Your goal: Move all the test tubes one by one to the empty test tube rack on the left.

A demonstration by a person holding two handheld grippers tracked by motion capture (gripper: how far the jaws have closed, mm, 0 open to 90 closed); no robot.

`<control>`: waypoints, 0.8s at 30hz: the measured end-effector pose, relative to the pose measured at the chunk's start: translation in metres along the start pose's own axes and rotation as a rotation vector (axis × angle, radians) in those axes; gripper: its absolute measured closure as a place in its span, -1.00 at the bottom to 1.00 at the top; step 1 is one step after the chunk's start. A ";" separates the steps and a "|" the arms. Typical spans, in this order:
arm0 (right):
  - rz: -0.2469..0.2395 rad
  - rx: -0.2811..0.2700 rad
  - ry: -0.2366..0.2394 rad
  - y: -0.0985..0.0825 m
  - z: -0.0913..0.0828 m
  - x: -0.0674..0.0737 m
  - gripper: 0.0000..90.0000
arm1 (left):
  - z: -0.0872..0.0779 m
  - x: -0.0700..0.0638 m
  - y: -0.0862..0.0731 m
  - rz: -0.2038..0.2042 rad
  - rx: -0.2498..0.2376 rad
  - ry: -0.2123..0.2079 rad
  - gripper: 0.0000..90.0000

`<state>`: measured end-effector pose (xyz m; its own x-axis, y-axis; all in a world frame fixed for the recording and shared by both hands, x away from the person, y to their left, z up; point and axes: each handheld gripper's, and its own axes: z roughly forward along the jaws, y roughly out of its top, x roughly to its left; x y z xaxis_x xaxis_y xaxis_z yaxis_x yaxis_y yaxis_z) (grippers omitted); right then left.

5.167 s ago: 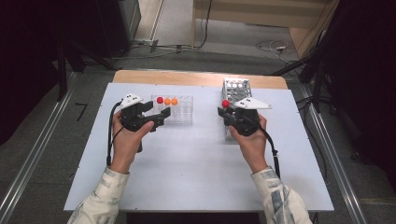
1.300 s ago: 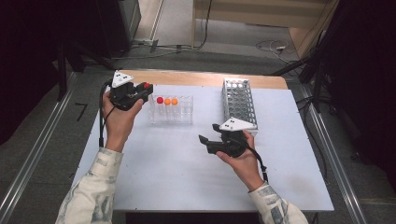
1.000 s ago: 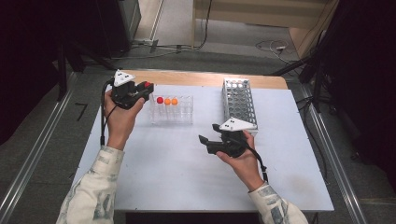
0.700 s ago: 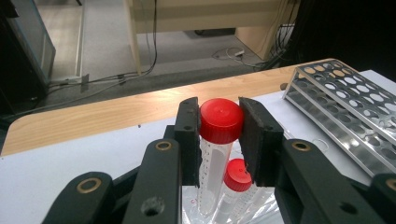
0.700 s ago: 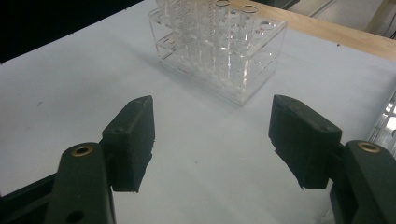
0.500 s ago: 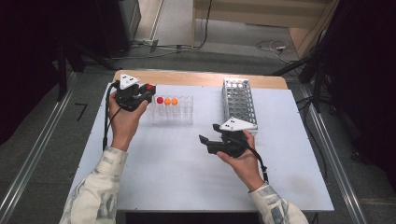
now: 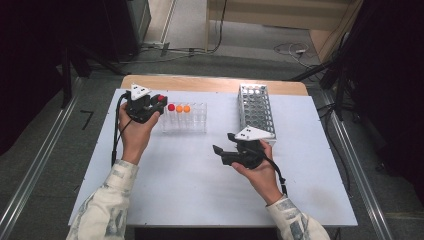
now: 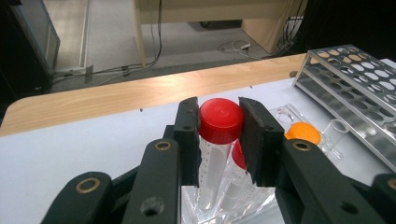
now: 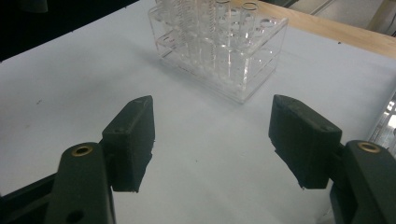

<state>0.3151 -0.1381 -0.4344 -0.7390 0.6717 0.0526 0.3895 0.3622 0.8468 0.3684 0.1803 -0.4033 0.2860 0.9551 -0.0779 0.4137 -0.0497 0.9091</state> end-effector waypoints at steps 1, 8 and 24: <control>0.000 0.001 0.001 0.000 0.000 0.000 -0.34 | 0.001 0.000 -0.001 -0.001 0.002 0.000 0.55; 0.002 0.002 0.003 -0.001 0.001 0.000 -0.34 | 0.003 0.001 -0.005 -0.021 0.015 -0.011 0.45; 0.011 0.009 0.004 -0.002 0.001 -0.004 -0.34 | -0.015 -0.006 -0.006 -0.048 0.006 -0.053 -0.01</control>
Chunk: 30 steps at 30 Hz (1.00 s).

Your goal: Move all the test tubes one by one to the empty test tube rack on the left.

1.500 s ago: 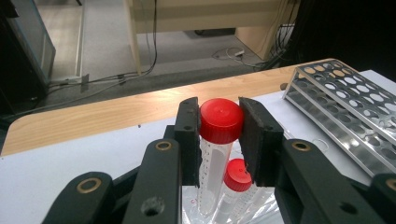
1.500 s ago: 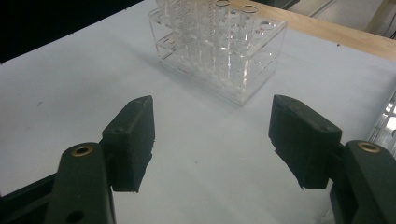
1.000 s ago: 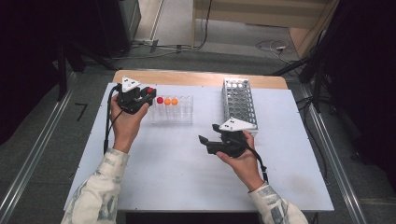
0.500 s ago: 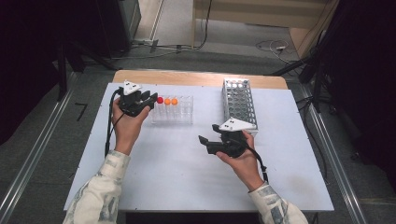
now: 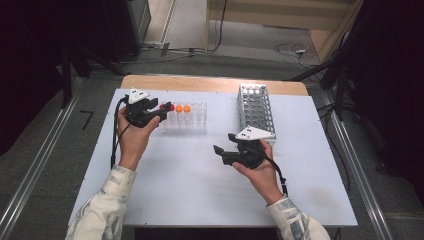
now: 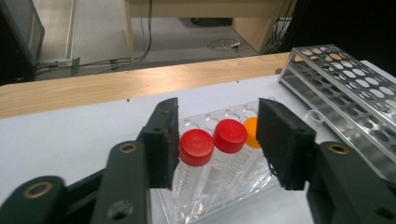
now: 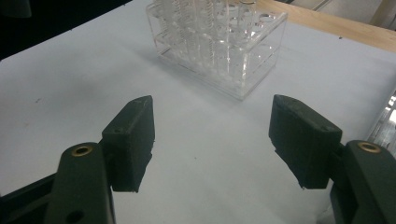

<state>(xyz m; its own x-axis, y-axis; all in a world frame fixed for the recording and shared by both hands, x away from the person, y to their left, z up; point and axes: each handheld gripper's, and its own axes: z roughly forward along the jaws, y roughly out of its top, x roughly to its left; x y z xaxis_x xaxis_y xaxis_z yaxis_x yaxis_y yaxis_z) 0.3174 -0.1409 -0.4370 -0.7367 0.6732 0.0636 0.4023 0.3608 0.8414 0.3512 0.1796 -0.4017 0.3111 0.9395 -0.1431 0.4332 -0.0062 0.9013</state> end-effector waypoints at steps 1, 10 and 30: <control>0.002 0.003 -0.001 0.000 0.000 -0.001 -0.34 | -0.002 -0.001 -0.001 -0.003 -0.001 -0.005 -0.06; 0.002 0.002 -0.011 -0.002 -0.003 -0.004 -0.35 | -0.018 -0.007 -0.017 -0.006 -0.001 -0.034 -0.37; 0.037 -0.010 -0.044 -0.015 -0.027 -0.025 -0.39 | -0.035 -0.015 -0.045 0.020 0.026 -0.048 -0.50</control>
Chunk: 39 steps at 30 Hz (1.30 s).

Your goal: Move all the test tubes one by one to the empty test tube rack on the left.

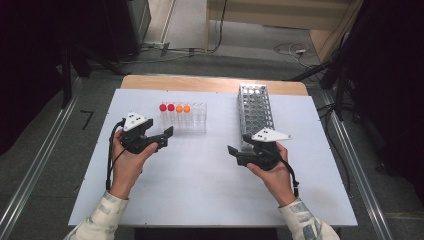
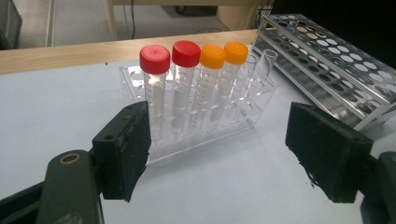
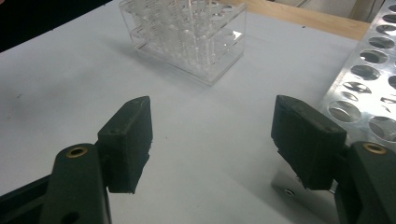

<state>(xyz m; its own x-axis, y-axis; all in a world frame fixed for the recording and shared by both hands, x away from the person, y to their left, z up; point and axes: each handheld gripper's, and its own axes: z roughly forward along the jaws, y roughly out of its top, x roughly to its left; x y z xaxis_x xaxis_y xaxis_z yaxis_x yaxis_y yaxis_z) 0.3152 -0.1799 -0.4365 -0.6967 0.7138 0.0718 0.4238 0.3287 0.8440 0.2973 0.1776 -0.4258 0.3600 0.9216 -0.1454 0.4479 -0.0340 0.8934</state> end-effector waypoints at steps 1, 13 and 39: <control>0.001 -0.002 -0.003 -0.001 -0.001 -0.001 -0.39 | -0.001 0.000 -0.001 0.000 -0.004 0.000 -0.50; 0.017 0.005 -0.038 -0.012 -0.015 -0.017 -0.40 | -0.010 0.003 -0.016 -0.002 0.014 0.010 -0.53; 0.050 -0.001 -0.086 -0.037 -0.051 -0.038 -0.42 | -0.030 0.002 -0.035 -0.008 0.009 0.025 -0.54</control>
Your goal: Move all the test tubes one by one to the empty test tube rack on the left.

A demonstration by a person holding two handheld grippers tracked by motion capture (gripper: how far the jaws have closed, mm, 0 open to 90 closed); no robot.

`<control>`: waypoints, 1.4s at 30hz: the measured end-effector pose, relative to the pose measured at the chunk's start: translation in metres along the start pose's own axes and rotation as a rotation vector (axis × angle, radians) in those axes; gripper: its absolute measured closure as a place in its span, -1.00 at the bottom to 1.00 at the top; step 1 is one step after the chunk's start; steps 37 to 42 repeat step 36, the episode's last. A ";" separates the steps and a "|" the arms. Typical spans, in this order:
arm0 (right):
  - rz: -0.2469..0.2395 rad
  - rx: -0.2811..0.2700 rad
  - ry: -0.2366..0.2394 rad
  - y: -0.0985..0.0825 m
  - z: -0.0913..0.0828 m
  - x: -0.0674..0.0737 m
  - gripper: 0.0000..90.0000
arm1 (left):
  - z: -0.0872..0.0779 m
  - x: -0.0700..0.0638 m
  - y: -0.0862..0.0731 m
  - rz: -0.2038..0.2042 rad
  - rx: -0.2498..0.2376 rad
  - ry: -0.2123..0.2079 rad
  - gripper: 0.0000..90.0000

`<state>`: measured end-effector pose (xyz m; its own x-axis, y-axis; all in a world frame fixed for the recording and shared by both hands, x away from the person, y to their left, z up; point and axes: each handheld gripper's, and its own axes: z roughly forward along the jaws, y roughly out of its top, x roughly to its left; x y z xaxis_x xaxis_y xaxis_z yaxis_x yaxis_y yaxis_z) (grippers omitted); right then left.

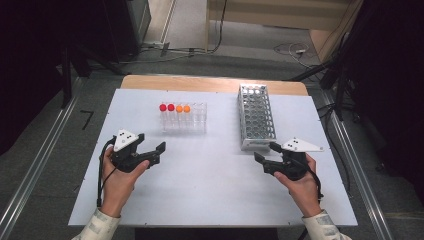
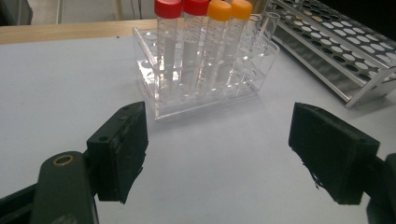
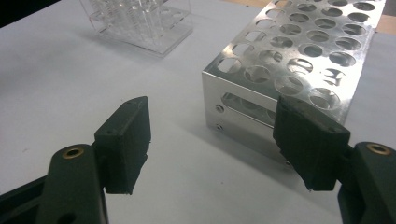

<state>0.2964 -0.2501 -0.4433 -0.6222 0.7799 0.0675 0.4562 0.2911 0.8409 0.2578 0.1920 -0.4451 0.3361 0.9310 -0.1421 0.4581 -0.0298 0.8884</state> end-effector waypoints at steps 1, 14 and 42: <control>0.001 0.002 -0.001 -0.001 -0.001 -0.001 -0.42 | -0.001 0.000 0.000 -0.001 0.000 0.003 -0.54; 0.039 0.005 -0.057 -0.022 -0.026 -0.026 -0.43 | -0.014 0.011 -0.014 -0.010 0.006 0.036 -0.55; 0.118 0.005 -0.142 -0.050 -0.055 -0.059 -0.48 | -0.018 0.030 -0.037 -0.032 0.050 0.088 -0.60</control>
